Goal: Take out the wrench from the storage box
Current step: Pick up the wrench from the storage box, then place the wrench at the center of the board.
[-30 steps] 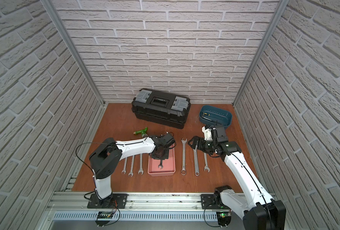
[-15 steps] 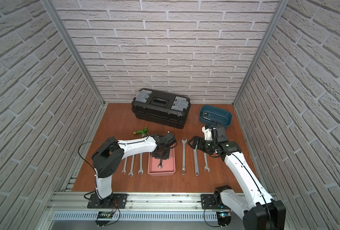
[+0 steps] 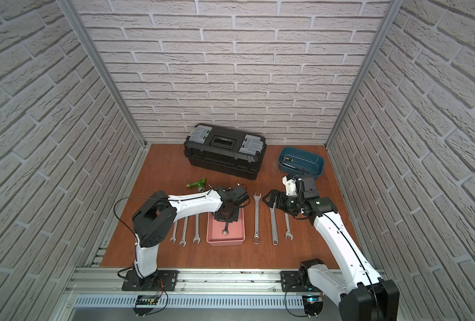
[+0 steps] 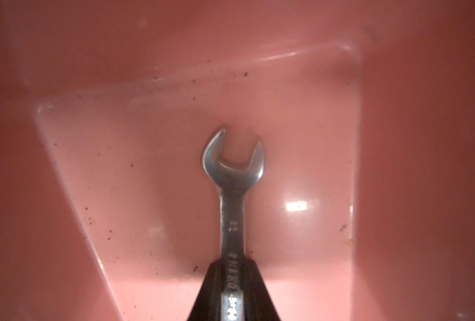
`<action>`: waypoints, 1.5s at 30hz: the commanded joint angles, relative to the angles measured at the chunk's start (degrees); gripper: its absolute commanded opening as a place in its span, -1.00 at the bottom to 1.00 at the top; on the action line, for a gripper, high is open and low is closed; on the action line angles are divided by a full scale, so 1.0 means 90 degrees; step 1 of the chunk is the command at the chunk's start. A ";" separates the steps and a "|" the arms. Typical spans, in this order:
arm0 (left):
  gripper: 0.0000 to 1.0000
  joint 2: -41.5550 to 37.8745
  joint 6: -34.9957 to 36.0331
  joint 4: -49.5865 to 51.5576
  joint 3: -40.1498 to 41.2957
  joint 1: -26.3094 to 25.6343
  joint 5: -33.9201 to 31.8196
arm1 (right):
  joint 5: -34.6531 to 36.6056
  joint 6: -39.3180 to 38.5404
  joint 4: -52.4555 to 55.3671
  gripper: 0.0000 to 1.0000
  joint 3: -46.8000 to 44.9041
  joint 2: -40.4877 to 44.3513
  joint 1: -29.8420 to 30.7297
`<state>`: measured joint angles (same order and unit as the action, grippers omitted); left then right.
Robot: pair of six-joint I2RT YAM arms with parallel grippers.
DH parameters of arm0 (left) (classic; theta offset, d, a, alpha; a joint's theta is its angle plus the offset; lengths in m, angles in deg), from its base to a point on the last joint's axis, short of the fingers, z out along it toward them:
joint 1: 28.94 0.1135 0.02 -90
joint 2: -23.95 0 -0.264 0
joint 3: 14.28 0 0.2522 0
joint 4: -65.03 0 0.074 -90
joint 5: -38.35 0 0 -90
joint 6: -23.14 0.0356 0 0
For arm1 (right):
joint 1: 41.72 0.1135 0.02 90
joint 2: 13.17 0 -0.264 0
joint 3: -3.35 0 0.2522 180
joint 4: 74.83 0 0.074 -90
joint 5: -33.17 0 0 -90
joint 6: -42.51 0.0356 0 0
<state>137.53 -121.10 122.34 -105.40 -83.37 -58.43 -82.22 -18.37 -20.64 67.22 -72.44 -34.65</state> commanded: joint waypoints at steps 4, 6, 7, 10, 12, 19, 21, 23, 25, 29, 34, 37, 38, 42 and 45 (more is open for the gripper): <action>-0.93 0.0500 0.0154 0.0601 0.0181 -0.0029 0.0071 | -0.0088 -0.0004 -0.0262 1.00 -0.0091 0.0015 -0.0081; -0.97 0.0342 0.0214 0.0783 -0.0054 -0.0032 -0.0079 | -0.0081 -0.0004 -0.0265 1.00 -0.0098 0.0022 -0.0074; -0.98 0.0266 0.0242 0.0871 -0.0149 -0.0029 -0.0152 | -0.0088 -0.0005 -0.0247 1.00 -0.0087 0.0022 -0.0074; -1.00 0.0004 0.0335 0.1132 -0.0458 -0.0016 -0.0371 | -0.0031 -0.0013 -0.0219 1.00 -0.0068 0.0033 -0.0084; -1.00 -0.0143 0.0423 0.1337 -0.0671 0.0003 -0.0486 | -0.0013 -0.0008 -0.0224 1.00 -0.0067 0.0042 -0.0083; -1.00 -0.0632 0.0553 0.1782 -0.1130 0.0061 -0.0633 | 0.0028 0.0011 -0.0195 1.00 -0.0059 0.0091 -0.0093; -1.00 -0.0732 0.0591 0.1998 -0.1293 0.0080 -0.0667 | 0.0019 0.0006 -0.0195 1.00 -0.0058 0.0085 -0.0099; -1.00 -0.0813 0.0623 0.2150 -0.1384 0.0104 -0.0662 | 0.0009 0.0006 -0.0204 1.00 -0.0059 0.0081 -0.0092; -1.00 -0.0966 0.0673 0.2227 -0.1386 0.0160 -0.0657 | 0.0017 0.0006 -0.0187 1.00 -0.0045 0.0091 -0.0093; -1.00 -0.1369 0.0900 0.2438 -0.1285 0.0327 -0.0759 | 0.0018 0.0018 -0.0195 1.00 -0.0050 0.0091 -0.0094; -1.00 -0.2099 0.1164 0.2393 -0.0536 0.0743 -0.0808 | 0.0017 0.0016 -0.0192 1.00 -0.0023 0.0089 -0.0093; -1.00 -0.2505 0.1304 0.2347 -0.0132 0.1021 -0.0822 | 0.0025 -0.0001 -0.0174 1.00 -0.0029 0.0101 -0.0104; -1.00 -0.2625 0.1352 0.2336 -0.0012 0.1133 -0.0851 | 0.0020 0.0006 -0.0158 1.00 -0.0030 0.0103 -0.0097; -1.00 -0.3105 0.1542 0.2077 0.0689 0.1651 -0.0877 | 0.0027 0.0017 -0.0152 1.00 -0.0030 0.0110 -0.0101; -1.00 -0.3426 0.1741 0.1854 0.1281 0.2088 -0.0849 | 0.0025 0.0005 -0.0124 1.00 -0.0004 0.0112 -0.0095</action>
<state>109.40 -108.09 140.54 -97.45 -67.46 -65.30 -82.15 -18.33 -21.06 67.11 -72.42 -35.00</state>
